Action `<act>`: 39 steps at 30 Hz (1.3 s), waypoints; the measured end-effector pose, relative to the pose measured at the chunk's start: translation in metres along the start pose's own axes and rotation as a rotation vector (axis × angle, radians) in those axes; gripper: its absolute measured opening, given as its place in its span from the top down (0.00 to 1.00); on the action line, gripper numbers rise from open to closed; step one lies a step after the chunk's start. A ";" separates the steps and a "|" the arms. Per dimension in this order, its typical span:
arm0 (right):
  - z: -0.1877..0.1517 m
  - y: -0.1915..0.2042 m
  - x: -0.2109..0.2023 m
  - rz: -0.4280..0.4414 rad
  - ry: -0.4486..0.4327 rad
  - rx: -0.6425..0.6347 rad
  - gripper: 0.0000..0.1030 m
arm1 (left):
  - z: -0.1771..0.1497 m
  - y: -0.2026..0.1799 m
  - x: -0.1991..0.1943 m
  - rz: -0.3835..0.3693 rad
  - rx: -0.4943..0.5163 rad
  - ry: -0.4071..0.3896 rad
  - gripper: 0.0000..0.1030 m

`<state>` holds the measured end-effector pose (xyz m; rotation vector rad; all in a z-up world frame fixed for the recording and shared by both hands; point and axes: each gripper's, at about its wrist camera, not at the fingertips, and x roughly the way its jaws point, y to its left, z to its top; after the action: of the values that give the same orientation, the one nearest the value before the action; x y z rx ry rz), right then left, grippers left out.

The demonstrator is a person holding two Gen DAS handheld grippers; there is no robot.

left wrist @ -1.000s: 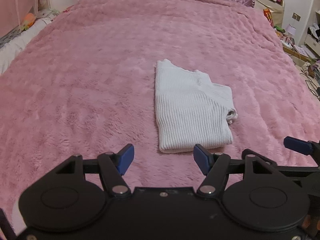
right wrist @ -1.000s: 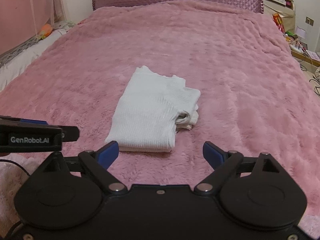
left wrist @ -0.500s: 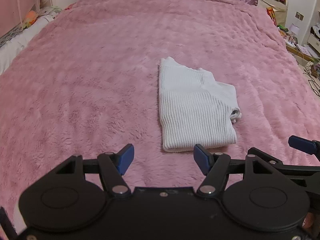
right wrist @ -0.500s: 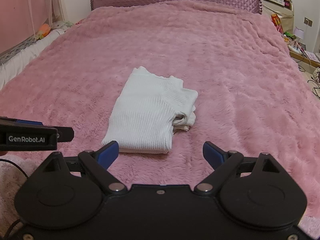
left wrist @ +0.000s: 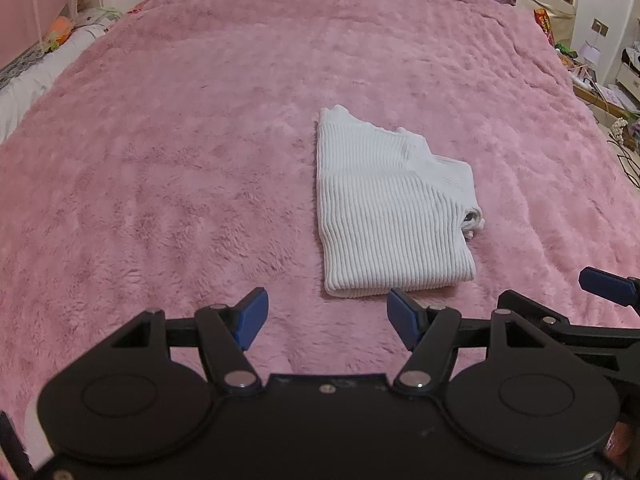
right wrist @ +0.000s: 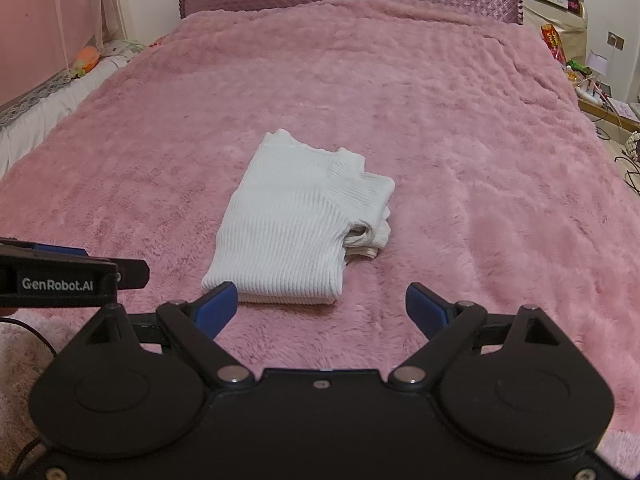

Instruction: Fold small clothes

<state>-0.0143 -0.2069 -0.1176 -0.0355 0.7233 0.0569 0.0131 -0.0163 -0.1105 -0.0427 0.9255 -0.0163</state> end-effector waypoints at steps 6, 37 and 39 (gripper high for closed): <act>0.000 -0.001 0.001 0.001 0.002 0.000 0.10 | 0.000 -0.001 0.001 -0.001 0.001 0.006 0.33; -0.002 -0.001 0.002 0.002 0.006 -0.002 0.10 | -0.004 -0.004 0.001 0.007 0.005 0.015 0.33; -0.002 -0.001 0.003 0.003 0.008 -0.002 0.10 | -0.004 -0.004 0.001 0.007 0.004 0.016 0.33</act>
<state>-0.0137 -0.2079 -0.1210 -0.0367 0.7309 0.0603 0.0109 -0.0206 -0.1136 -0.0355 0.9415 -0.0120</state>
